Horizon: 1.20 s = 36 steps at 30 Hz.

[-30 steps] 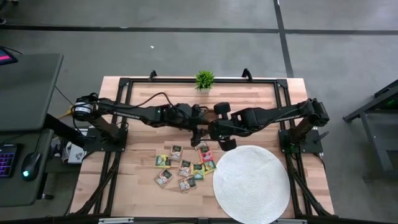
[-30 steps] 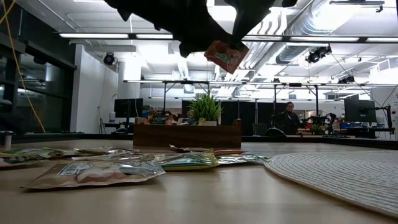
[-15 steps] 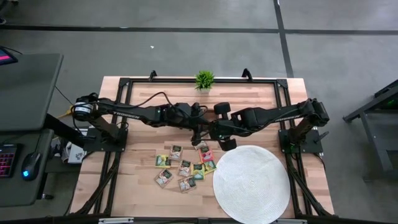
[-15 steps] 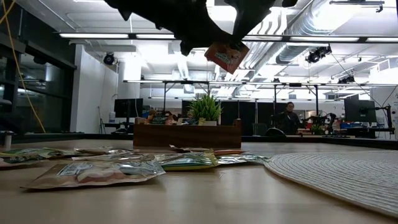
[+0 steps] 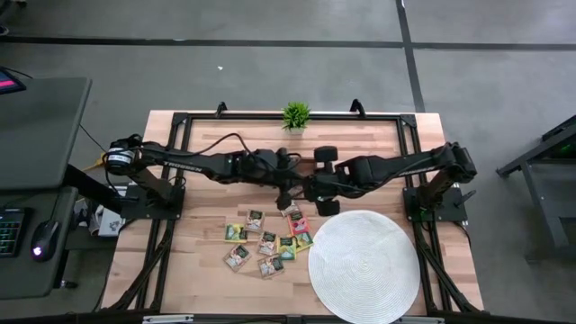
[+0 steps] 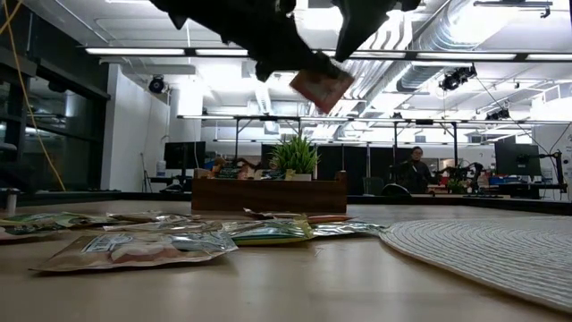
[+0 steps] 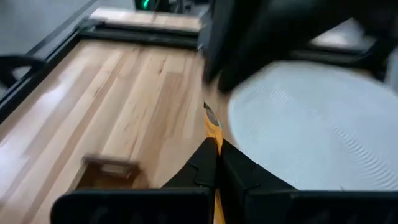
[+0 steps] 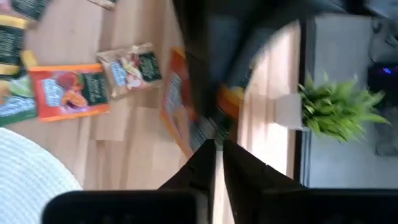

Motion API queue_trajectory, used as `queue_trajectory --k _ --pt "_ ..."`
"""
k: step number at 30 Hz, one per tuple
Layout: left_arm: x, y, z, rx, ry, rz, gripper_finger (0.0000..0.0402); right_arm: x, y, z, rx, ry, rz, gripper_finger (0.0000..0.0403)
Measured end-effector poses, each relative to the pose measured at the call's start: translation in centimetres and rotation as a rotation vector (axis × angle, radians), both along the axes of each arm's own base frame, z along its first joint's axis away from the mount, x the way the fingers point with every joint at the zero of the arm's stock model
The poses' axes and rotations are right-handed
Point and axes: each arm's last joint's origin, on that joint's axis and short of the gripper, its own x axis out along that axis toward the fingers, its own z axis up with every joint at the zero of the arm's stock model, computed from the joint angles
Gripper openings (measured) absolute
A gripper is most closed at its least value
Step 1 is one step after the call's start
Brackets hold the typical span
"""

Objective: Pick & Place Tea
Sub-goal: Put the orange tea bag into the left section of the wooden organizer

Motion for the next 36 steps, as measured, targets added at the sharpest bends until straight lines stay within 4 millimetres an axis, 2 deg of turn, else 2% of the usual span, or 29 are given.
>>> queue_trajectory --k 10,15,19,21,24,28,31,36 --pt "-1.4 0.3 -2.6 0.068 0.130 0.071 0.0000 -3.5 -1.5 2.2 0.078 -0.062 -0.236 0.0134" --pt "-3.7 0.9 -4.4 0.059 0.149 0.146 0.0000 -5.9 -1.6 0.8 0.115 -0.082 -0.299 0.0163" --pt "-5.7 2.4 -4.3 0.052 0.042 0.201 0.0000 -7.8 -1.4 -0.6 0.155 -0.118 -0.335 0.0173" --pt "-7.1 3.2 -5.1 0.040 0.056 0.231 0.0000 -8.4 -1.1 -1.4 0.194 -0.144 -0.340 0.0174" --pt "-8.0 4.4 -6.2 0.014 0.010 0.242 0.0000 -9.1 -0.7 -2.2 0.258 -0.181 -0.345 0.0172" --pt "-9.4 5.8 -7.5 -0.030 -0.015 0.275 0.0000 -9.4 0.0 -3.0 0.300 -0.203 -0.342 0.0168" --pt "-10.0 6.7 -7.7 -0.038 -0.066 0.298 0.0000 -9.4 0.3 -3.2 0.321 -0.206 -0.340 0.0168" --pt "-10.7 7.5 -8.2 -0.043 -0.059 0.327 0.0000 -9.2 0.8 -3.2 0.333 -0.228 -0.324 0.0168"
